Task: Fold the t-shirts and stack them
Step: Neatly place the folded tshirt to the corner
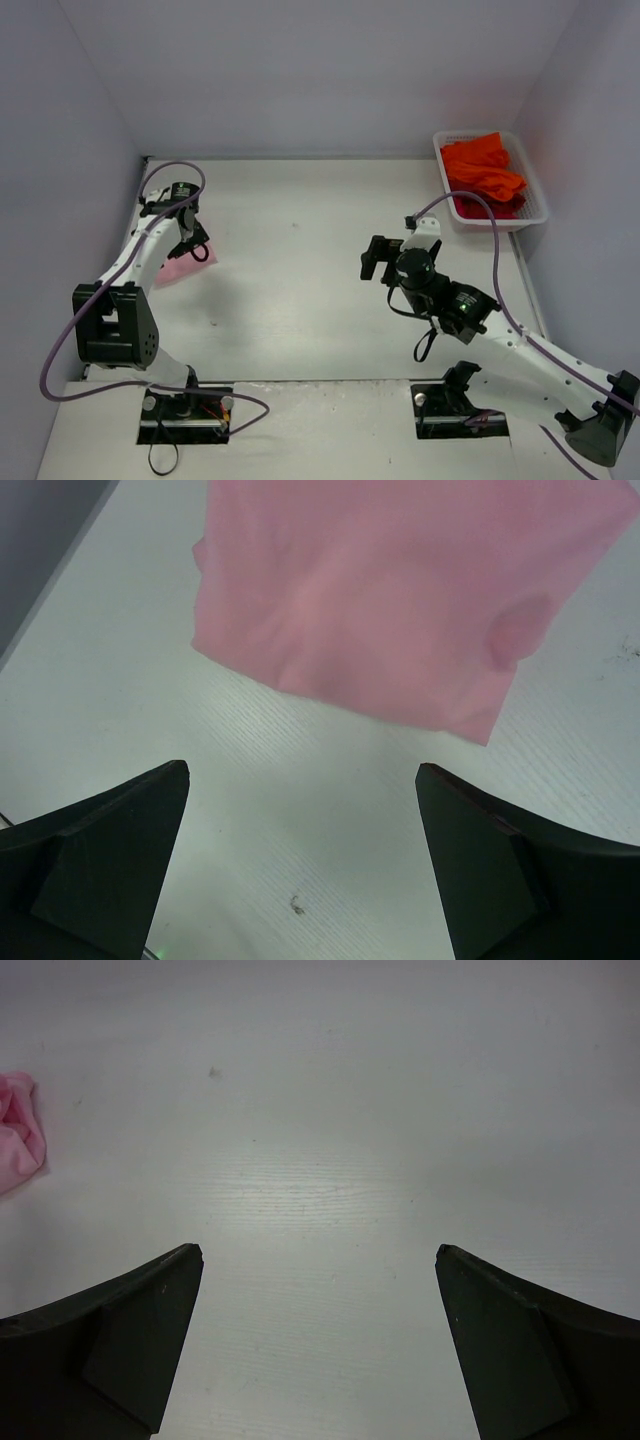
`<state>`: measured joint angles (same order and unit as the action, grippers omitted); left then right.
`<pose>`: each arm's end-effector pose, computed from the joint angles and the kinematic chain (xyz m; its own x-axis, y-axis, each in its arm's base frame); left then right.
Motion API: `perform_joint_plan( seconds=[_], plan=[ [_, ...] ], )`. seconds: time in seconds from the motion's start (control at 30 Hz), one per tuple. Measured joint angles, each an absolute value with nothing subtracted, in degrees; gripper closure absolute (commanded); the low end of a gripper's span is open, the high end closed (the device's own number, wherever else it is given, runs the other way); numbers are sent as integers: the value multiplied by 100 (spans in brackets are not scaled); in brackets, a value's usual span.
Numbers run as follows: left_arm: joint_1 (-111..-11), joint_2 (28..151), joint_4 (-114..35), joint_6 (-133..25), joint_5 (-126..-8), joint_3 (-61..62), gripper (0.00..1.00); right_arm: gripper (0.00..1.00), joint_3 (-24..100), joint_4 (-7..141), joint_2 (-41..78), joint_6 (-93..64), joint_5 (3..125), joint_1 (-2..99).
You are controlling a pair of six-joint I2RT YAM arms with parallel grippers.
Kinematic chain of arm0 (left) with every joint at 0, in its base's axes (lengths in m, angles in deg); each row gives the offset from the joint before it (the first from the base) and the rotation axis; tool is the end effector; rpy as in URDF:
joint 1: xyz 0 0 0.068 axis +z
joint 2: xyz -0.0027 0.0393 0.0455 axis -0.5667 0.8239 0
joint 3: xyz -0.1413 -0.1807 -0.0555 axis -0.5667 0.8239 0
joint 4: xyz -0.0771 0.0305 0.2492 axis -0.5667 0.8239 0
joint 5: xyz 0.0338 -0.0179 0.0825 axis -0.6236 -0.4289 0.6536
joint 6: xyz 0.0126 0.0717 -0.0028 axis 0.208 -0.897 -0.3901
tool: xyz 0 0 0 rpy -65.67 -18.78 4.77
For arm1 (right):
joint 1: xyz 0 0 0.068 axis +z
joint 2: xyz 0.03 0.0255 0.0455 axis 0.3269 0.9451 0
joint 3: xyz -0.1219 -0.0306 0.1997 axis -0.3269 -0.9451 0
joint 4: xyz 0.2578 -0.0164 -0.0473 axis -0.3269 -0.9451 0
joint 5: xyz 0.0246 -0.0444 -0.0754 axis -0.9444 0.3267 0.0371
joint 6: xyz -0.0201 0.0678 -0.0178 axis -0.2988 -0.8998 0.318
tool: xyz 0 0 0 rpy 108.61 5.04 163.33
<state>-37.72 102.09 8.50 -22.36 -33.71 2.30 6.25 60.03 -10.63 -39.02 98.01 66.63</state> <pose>0.3226 0.0079 0.2065 -0.5563 -0.5905 -0.5847 -0.7149 0.6988 -0.0256 0.1925 0.1702 0.2838 -0.3436 0.3161 -0.8843 -0.2222 0.8876 0.4035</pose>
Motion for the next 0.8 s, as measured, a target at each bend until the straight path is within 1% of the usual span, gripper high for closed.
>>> perform_joint_plan(
  seconds=[0.23, 0.53, 0.8],
  plan=[
    [-3639, 10250, 824, -2150, -3315, 285, 6, 0, 625, 5970, -1050, -3902, 9799, 6663],
    [-2747, 10259, 520, -2179, -3632, 835, 6, 0, 625, 5968, -877, -3902, 9797, 6663],
    [-2373, 10257, 253, -2236, -3865, 995, 6, 0, 625, 5968, -702, -3904, 9795, 6663]
  ],
)
